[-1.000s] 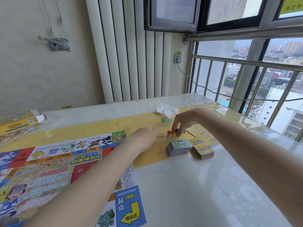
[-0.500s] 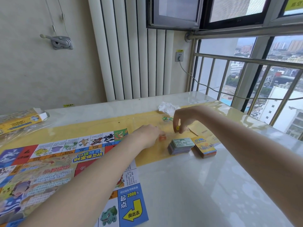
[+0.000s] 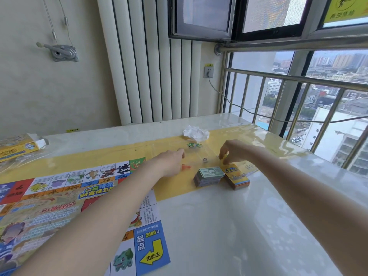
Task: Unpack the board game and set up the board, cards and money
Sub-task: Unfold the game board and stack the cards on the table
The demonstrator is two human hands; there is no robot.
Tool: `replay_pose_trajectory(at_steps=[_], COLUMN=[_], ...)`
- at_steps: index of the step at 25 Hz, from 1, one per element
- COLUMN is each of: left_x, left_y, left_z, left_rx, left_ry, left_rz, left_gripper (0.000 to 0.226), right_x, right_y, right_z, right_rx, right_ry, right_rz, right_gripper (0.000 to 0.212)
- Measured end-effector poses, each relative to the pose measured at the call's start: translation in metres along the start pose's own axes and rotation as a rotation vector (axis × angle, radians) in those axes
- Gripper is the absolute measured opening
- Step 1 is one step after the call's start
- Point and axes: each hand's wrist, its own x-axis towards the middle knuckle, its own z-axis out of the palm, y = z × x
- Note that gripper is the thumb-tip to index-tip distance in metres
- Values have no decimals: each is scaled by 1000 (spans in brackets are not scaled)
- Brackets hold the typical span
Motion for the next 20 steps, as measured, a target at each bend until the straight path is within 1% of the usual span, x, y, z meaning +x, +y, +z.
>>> replay_pose_trajectory(at_steps=[2, 4, 6, 7, 9, 11, 13, 15, 18, 20], left_x=[-1, -1, 0, 0, 0, 1, 2, 2, 4, 6], left_y=[0, -1, 0, -1, -2, -4, -6, -6, -6, -9], left_z=[-3, -3, -2, -1, 0, 2, 2, 1, 1, 2], left_rx=[-29, -27, -27, -27, -34, -40, -44, -52, -30, -24], left_ry=[-15, -14, -2, 4, 13, 16, 20, 20, 9, -6], left_rz=[4, 7, 2, -5, -12, -2, 1, -5, 3, 10], left_gripper=[43, 45, 43, 42, 41, 37, 34, 36, 35, 35], right_x=[-1, -3, -6, -8, -11, -7, -3, -1, 0, -1], right_y=[-4, -16, -40, -55, -80, -94, -98, -95, -85, -81], right_z=[-13, -29, -36, -35, -22, -9, -4, -6, -3, 0], right_rx=[6, 61, 134, 140, 77, -73, -139, -22, 244, 367], right_ry=[57, 146, 197, 168, 15, -135, -202, -204, -163, -108], right_rz=[-22, -46, -154, -230, -333, -345, -330, -324, -281, -262], right_gripper=[27, 23, 22, 23, 31, 45, 51, 43, 29, 22])
